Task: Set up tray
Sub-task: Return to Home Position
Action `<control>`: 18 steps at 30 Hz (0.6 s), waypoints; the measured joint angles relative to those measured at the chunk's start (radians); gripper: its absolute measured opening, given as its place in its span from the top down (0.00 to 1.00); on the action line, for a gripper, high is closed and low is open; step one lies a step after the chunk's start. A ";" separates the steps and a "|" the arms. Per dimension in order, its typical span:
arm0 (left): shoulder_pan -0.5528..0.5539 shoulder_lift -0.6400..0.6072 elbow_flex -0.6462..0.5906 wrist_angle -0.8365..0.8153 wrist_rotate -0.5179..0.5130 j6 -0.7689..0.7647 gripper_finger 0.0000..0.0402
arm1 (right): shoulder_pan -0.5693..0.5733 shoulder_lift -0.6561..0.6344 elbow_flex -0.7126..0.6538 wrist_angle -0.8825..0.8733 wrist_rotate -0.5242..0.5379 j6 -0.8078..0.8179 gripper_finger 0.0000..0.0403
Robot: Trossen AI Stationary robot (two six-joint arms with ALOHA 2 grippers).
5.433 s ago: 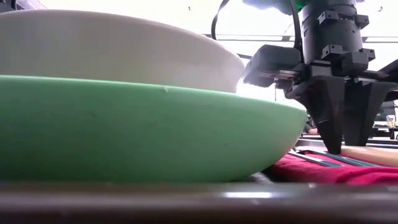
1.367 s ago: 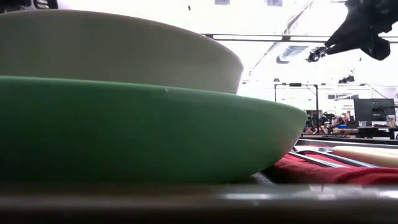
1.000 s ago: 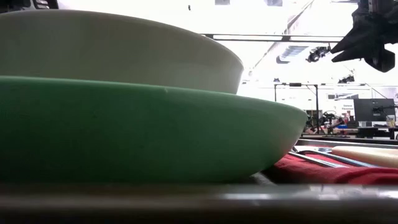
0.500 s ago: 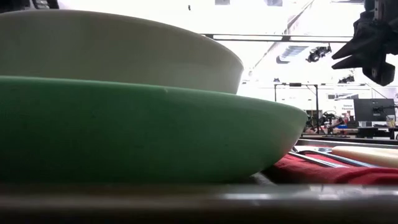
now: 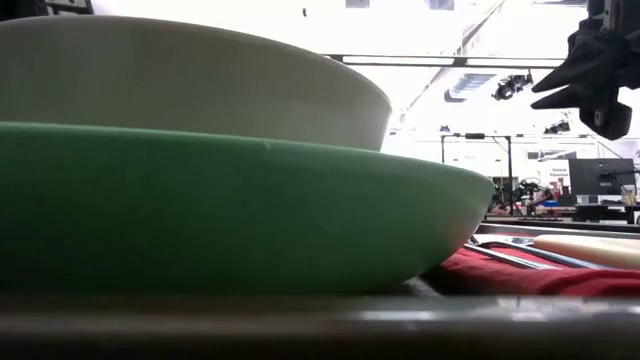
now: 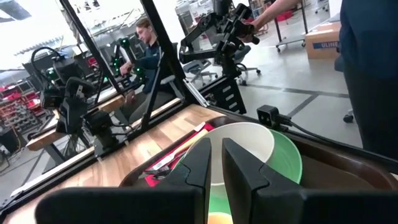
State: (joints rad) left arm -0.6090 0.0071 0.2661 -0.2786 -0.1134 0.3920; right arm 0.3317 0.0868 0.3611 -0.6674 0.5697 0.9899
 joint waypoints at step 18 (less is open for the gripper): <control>0.000 0.000 -0.001 -0.009 0.062 0.023 0.82 | 0.000 0.019 -0.030 0.362 -0.031 -0.269 0.80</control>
State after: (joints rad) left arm -0.6090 0.0071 0.2649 -0.2878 -0.0517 0.4149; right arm 0.3317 0.1062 0.3311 -0.3059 0.5383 0.7214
